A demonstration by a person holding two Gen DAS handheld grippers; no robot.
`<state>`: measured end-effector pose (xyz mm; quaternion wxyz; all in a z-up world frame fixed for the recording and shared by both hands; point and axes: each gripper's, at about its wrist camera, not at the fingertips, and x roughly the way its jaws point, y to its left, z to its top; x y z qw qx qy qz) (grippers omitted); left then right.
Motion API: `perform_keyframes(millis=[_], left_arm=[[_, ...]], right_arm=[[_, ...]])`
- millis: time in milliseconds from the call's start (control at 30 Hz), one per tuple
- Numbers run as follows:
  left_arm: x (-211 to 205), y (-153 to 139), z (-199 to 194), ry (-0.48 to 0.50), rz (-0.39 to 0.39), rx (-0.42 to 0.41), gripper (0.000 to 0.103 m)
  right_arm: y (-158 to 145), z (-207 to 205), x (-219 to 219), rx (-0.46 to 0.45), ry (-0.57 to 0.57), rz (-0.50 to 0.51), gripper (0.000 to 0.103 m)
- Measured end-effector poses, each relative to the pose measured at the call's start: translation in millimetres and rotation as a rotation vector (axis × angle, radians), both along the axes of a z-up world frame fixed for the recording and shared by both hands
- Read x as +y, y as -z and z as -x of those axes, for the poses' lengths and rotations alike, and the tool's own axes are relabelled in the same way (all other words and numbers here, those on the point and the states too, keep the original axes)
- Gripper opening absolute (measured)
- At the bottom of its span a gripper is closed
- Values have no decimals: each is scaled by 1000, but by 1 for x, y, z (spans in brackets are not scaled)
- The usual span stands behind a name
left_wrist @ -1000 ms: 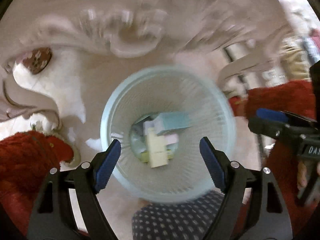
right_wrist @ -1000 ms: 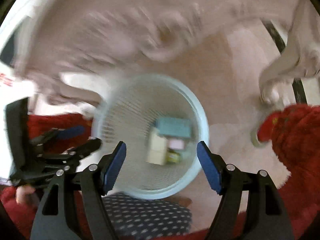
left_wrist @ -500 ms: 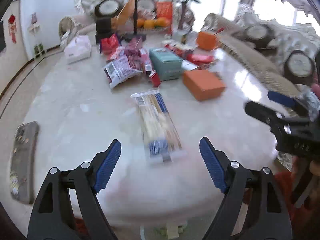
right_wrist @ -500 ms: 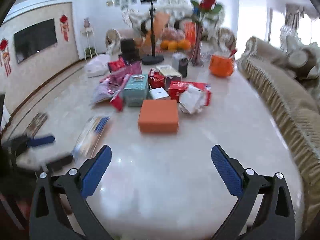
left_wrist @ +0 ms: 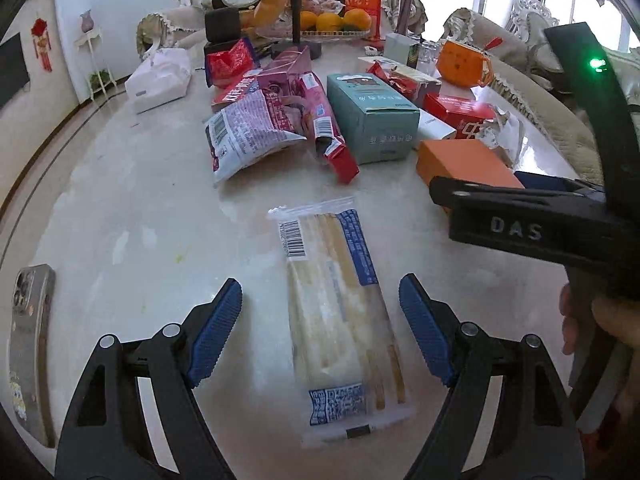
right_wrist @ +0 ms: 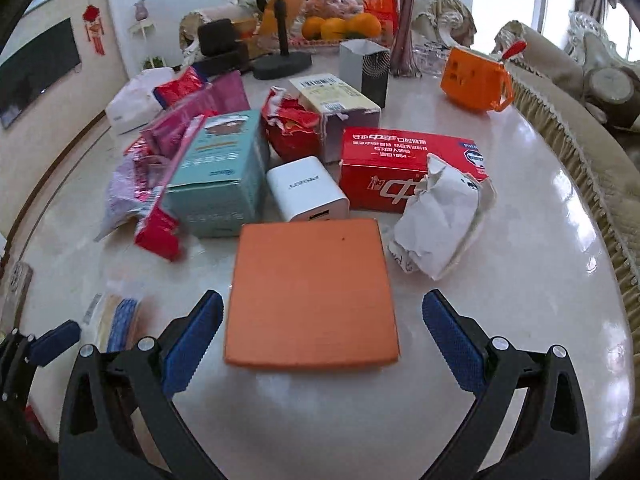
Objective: Collect trash
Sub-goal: 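Grasp the orange box with the right tool while the left grasps the bread packet, then carry both items to the wastebasket and open both tools to drop them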
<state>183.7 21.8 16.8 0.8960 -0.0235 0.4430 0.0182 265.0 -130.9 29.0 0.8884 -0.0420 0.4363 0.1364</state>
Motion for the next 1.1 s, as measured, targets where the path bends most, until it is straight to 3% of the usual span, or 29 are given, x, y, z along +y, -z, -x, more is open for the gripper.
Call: perform_keyframes(millis=[100, 167, 200, 233, 433, 600, 733, 833, 967, 1100], left_arm=[[-3, 0, 1, 41, -24, -2, 75], [-3, 0, 4, 57, -47, -16, 65], [-3, 0, 5, 59, -47, -21, 53], [-2, -1, 6, 61, -49, -29, 36], [1, -3, 7, 95, -59, -54, 33], [16, -26, 33, 108, 57, -125, 32], [33, -56, 93, 165, 168, -227, 32], [39, -64, 142, 233, 219, -250, 32], [32, -46, 211, 311, 232, -180, 32], [21, 13, 243, 302, 313, 15, 32]], right_arm=[[3, -4, 2, 25, -15, -7, 91], [2, -1, 6, 9, -22, 22, 76], [0, 3, 6, -4, -36, 30, 68], [0, 4, 6, -2, -42, 28, 68], [-1, 19, 1, -2, -89, -40, 67], [-15, 47, -21, 2, -107, -224, 67], [-37, 97, -57, -59, -118, -389, 68], [-46, 149, -85, -74, -147, -515, 68], [-31, 224, -97, 20, -212, -549, 68], [17, 277, -84, 228, -214, -491, 68]])
